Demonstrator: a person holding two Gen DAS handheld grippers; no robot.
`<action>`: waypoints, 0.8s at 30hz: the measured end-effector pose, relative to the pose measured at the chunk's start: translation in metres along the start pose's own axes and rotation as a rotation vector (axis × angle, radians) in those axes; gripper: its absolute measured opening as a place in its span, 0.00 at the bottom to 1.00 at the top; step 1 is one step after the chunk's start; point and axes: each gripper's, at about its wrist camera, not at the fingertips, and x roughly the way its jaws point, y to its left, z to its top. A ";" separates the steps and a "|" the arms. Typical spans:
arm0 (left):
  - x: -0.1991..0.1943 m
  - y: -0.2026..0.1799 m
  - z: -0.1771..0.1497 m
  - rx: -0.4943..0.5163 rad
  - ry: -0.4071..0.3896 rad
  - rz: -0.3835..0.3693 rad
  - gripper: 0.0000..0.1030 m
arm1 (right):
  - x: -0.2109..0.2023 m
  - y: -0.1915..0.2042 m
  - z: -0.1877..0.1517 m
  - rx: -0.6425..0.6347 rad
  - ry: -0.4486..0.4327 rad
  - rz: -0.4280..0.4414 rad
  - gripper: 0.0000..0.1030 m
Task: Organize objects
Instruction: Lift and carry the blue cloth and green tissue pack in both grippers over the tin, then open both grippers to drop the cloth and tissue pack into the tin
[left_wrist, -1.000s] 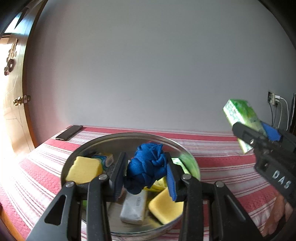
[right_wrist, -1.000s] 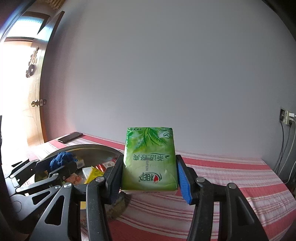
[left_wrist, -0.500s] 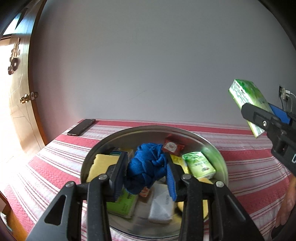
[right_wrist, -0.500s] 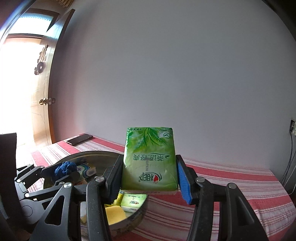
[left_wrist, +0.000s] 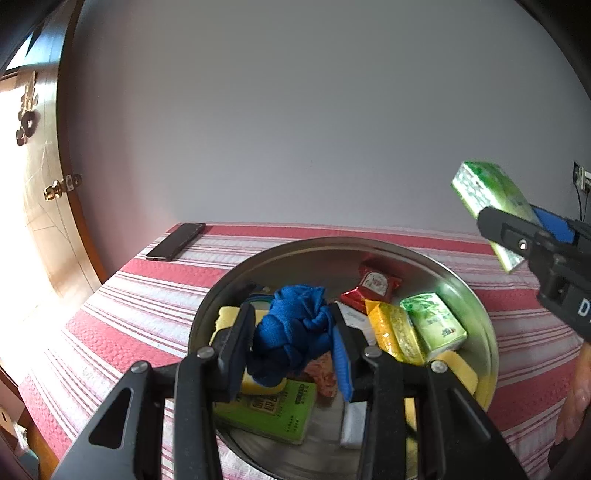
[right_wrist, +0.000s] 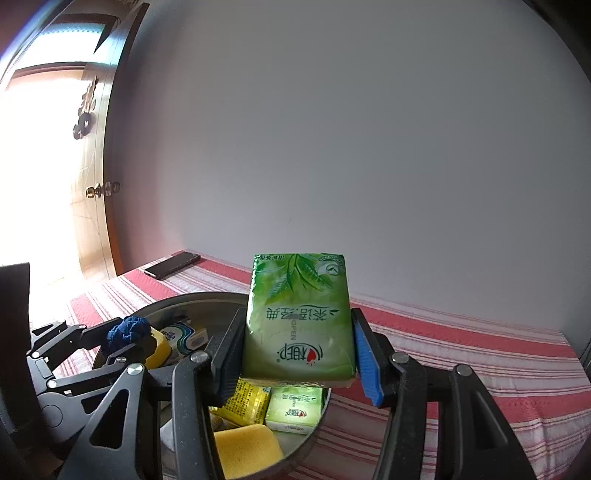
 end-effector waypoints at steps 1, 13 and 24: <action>0.002 0.000 0.001 0.005 0.006 0.001 0.37 | 0.004 0.001 0.001 0.001 0.010 0.005 0.54; 0.024 0.003 0.003 0.043 0.082 0.012 0.37 | 0.032 0.005 0.004 -0.008 0.090 0.021 0.54; 0.039 0.009 0.009 0.047 0.139 -0.012 0.37 | 0.063 0.010 0.003 0.014 0.200 0.064 0.54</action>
